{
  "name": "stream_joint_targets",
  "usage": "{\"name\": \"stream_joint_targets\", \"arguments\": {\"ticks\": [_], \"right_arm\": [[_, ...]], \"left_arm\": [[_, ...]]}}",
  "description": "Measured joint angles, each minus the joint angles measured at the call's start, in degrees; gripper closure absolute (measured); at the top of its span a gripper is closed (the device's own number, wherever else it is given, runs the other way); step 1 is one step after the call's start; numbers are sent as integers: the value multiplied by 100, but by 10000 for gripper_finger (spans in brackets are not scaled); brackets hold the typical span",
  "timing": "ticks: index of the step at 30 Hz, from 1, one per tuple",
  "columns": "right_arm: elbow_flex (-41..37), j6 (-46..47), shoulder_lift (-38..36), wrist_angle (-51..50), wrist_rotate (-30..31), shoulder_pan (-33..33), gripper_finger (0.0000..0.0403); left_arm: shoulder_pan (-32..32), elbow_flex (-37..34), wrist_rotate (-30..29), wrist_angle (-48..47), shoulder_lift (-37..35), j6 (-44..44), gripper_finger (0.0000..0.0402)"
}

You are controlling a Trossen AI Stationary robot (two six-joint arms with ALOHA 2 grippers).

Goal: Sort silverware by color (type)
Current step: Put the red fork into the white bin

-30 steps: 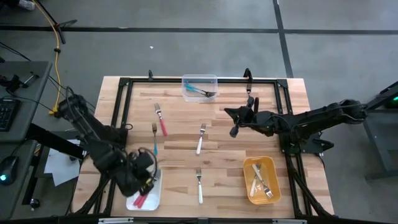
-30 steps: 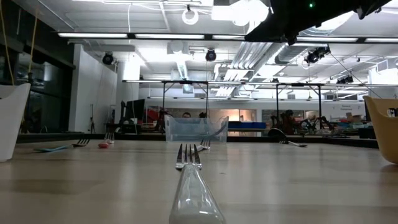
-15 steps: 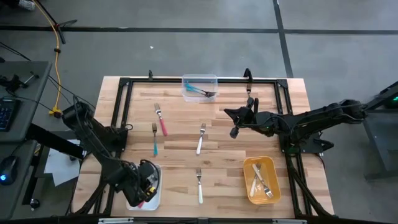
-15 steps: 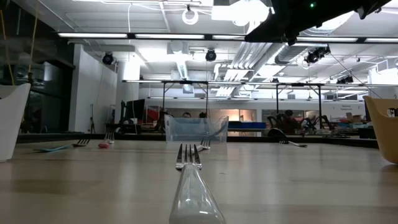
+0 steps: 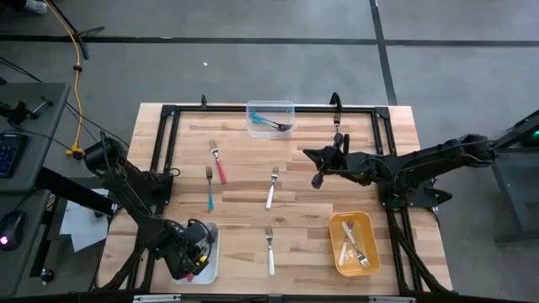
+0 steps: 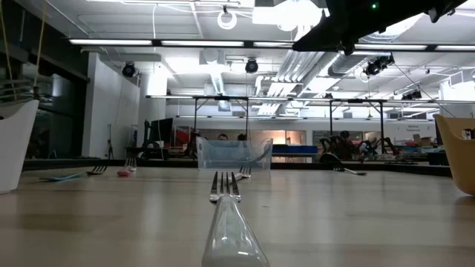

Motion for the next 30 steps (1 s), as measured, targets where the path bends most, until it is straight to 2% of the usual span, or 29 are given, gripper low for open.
{"name": "stream_joint_targets", "arguments": {"ticks": [14, 24, 30], "right_arm": [[-2, 122, 2, -139, 7, 2, 403], [-2, 106, 2, -197, 2, 2, 403], [-4, 121, 4, -270, -39, 2, 403]], "left_arm": [[-195, 0, 157, 65, 0, -423, 370], [-91, 2, 238, -392, 0, -723, 368], [45, 6, 458, -430, 0, -160, 292]]}}
